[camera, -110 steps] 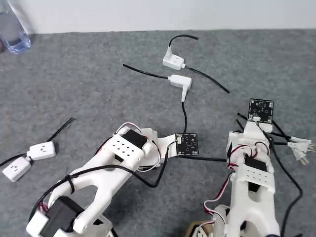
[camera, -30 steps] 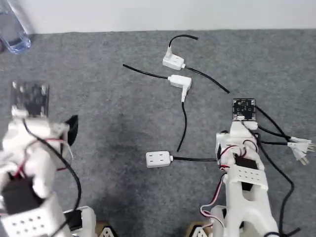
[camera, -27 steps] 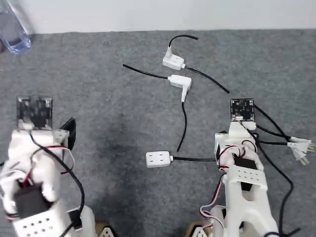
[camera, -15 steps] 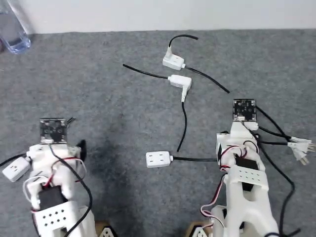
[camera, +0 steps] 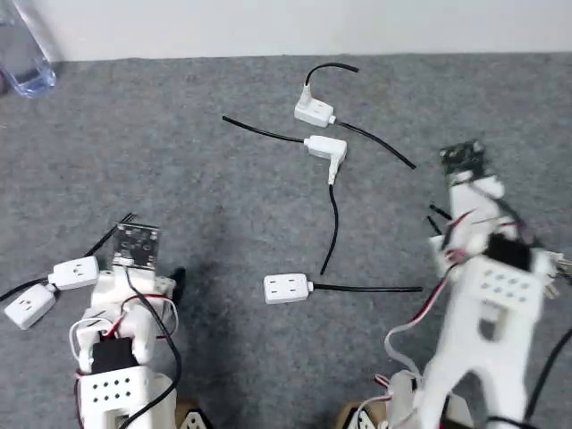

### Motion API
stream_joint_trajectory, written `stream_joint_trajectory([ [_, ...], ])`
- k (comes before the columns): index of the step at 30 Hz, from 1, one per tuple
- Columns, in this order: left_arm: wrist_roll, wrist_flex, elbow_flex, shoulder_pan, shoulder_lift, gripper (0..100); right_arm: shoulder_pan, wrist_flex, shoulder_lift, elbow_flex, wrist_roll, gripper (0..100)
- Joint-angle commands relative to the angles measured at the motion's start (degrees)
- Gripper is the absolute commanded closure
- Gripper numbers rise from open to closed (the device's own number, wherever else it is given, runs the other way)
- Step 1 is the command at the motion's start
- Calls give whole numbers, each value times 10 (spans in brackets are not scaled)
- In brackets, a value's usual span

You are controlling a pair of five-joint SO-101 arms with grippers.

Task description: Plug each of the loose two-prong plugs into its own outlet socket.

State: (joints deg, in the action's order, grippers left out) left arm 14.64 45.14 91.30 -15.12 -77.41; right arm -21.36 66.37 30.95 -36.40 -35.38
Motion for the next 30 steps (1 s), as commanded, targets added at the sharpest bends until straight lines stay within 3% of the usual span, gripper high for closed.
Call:
stream_joint_trajectory([
  [1,15,-15,-2,11,-7,720,-71,38,-73,137,-89,681],
  [8,16,-25,0,11,-7,720,-155,68,-280,295,-207,681],
  [16,16,-33,3,11,-7,720,-191,87,-458,426,-339,681],
  [25,16,-46,6,11,-6,720,-202,141,-611,564,-349,684],
  [30,16,-46,6,11,-6,720,-211,167,-639,622,-349,857],
])
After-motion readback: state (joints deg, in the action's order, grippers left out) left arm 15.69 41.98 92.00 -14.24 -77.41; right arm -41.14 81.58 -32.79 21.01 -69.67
